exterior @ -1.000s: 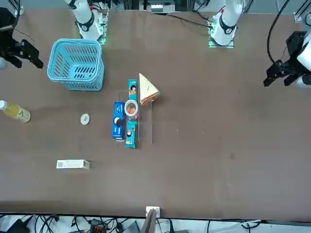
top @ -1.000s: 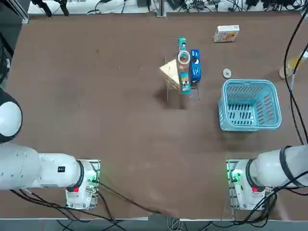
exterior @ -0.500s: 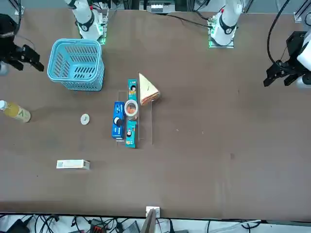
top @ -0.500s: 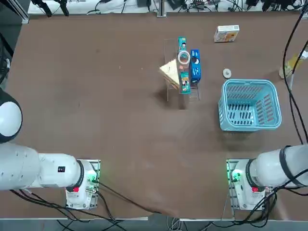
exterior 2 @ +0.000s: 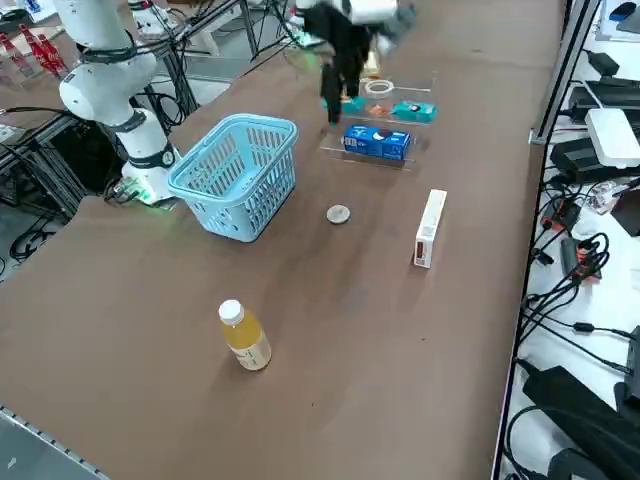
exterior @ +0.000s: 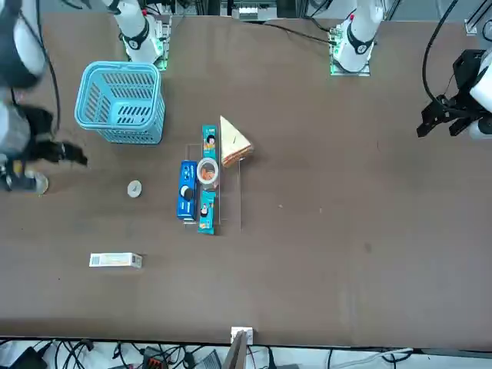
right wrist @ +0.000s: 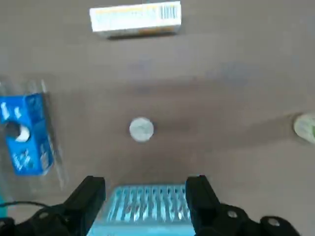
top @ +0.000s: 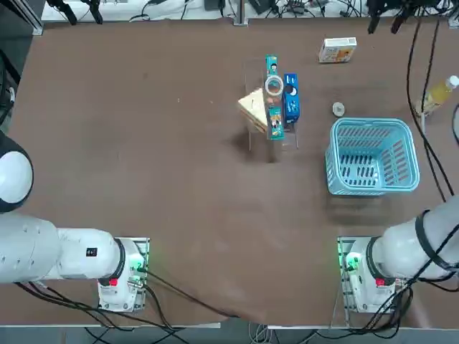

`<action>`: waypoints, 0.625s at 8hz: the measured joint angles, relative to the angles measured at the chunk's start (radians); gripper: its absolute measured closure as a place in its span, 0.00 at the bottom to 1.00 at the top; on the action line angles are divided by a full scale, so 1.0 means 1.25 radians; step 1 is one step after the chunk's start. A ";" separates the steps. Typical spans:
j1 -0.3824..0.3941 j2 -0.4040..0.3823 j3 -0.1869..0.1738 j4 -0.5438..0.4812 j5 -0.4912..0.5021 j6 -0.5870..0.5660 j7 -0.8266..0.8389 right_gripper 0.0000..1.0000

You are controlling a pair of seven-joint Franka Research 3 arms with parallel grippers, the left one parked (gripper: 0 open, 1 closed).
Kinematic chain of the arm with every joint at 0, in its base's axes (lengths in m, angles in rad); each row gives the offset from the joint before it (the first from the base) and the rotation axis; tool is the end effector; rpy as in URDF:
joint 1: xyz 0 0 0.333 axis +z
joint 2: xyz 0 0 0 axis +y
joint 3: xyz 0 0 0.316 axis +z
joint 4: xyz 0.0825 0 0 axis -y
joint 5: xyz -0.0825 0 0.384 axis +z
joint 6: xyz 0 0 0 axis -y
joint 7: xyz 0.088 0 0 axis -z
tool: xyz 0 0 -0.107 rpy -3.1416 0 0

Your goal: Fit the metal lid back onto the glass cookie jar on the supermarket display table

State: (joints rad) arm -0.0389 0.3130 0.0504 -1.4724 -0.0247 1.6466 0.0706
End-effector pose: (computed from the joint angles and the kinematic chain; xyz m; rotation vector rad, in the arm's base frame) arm 0.6409 0.0009 0.4891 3.1184 -0.0887 -0.2155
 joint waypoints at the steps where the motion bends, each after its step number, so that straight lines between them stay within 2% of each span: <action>1: 0.000 0.041 0.000 0.000 0.000 0.047 0.000 0.00; 3: 0.006 0.098 0.002 -0.028 0.000 0.143 0.019 0.00; 5: 0.013 0.106 0.008 -0.118 0.000 0.267 0.056 0.00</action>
State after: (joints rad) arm -0.0220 0.4456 0.0609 -1.6195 -0.0241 1.9799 0.1402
